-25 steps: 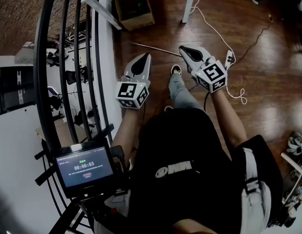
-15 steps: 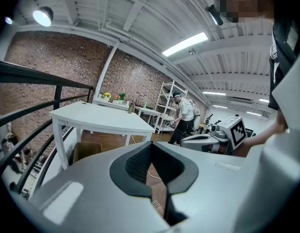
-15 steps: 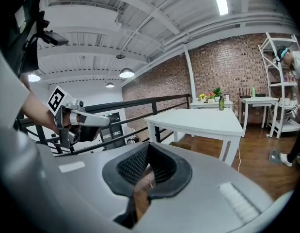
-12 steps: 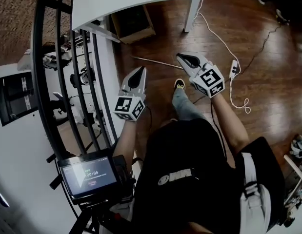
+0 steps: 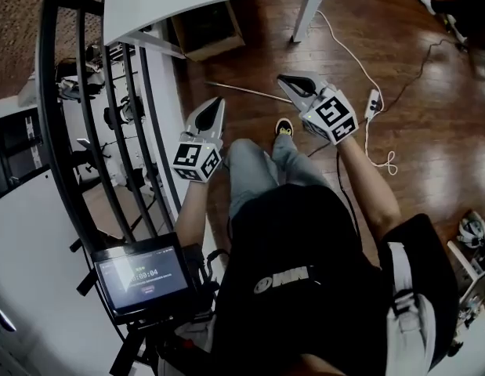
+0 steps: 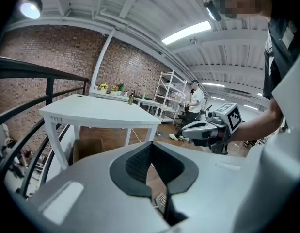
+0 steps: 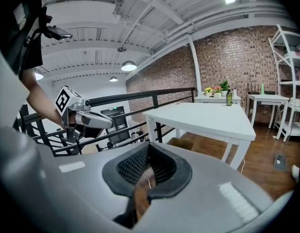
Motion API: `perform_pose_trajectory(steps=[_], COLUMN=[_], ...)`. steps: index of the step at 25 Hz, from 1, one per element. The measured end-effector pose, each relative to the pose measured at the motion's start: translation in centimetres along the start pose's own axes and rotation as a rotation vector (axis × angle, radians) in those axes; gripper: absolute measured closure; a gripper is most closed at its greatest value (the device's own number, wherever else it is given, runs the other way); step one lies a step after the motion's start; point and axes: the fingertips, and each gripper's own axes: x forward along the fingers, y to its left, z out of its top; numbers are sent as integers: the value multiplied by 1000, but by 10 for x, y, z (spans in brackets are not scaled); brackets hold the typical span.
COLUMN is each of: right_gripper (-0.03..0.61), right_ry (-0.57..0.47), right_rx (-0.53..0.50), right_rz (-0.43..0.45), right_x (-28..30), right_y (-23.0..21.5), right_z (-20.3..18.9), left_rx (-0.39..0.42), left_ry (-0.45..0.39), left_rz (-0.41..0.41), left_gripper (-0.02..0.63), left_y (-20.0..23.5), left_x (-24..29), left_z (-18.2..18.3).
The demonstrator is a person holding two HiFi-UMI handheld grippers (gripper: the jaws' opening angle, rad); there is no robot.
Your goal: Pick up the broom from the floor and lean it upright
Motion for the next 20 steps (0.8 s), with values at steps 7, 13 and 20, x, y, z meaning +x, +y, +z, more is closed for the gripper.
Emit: perform_pose_trajectory(steps=[7,13,20], right_gripper=[574,572,510], right_ry=[145,278,509], right_rx=[15,59,93], right_rz=[21,86,158], right_x=[57,143,227], right_y=[-15,-26,-40], right_z=[-45,-137,-316], left_rx=[-109,-210,-272], left_ry=[49,87,151], left_rz=[-23,-54,-39], left_gripper=[600,600,600], left_y=[45,106,162], left_x=[26,61,110], left_z=[-42,-128,-252])
